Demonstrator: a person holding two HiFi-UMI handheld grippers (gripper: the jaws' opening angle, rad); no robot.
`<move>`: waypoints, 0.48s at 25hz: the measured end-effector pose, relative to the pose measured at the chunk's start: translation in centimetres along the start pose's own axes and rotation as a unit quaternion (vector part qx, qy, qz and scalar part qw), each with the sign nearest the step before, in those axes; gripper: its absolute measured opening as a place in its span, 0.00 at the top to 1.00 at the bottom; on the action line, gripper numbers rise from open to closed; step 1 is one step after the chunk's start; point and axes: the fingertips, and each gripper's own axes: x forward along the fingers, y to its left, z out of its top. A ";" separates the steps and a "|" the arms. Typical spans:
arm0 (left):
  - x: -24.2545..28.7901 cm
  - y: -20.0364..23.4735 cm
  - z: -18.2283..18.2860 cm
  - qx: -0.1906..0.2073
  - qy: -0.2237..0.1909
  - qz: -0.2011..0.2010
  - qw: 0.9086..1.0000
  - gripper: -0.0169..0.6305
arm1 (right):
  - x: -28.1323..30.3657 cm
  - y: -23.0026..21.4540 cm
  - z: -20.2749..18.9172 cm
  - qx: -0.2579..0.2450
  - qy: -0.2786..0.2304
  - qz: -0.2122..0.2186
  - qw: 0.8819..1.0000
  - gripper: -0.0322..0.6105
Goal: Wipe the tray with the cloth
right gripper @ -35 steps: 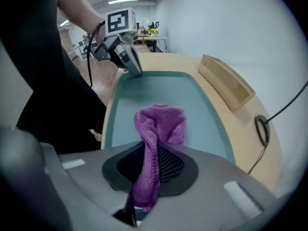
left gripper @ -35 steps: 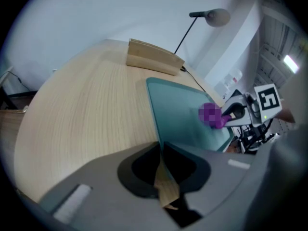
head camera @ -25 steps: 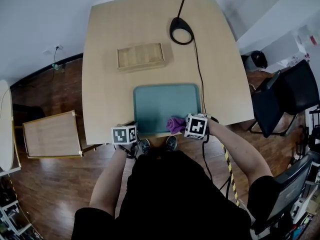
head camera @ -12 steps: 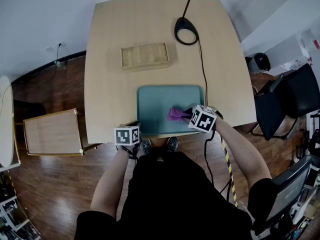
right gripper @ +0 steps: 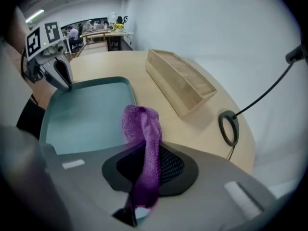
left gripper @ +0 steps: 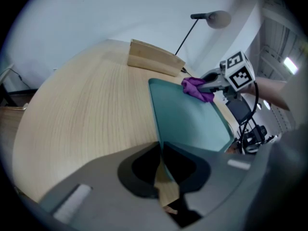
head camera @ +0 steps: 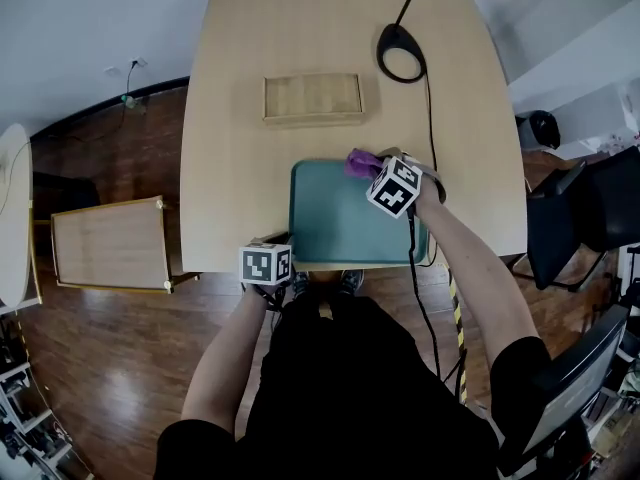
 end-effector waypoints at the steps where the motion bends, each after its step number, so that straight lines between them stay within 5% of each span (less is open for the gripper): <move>1: 0.0 0.0 0.0 -0.001 -0.001 0.000 1.000 0.90 | 0.2 -0.1 0.0 0.002 -0.002 -0.010 1.000 0.86; 5: 0.0 0.2 -0.1 -0.006 -0.002 -0.001 1.000 0.90 | 0.3 0.9 0.1 0.019 -0.019 -0.027 0.999 0.86; 12: 0.1 0.3 0.0 -0.005 0.000 -0.002 1.000 0.90 | -0.4 5.3 -0.2 0.032 -0.019 0.036 0.999 0.86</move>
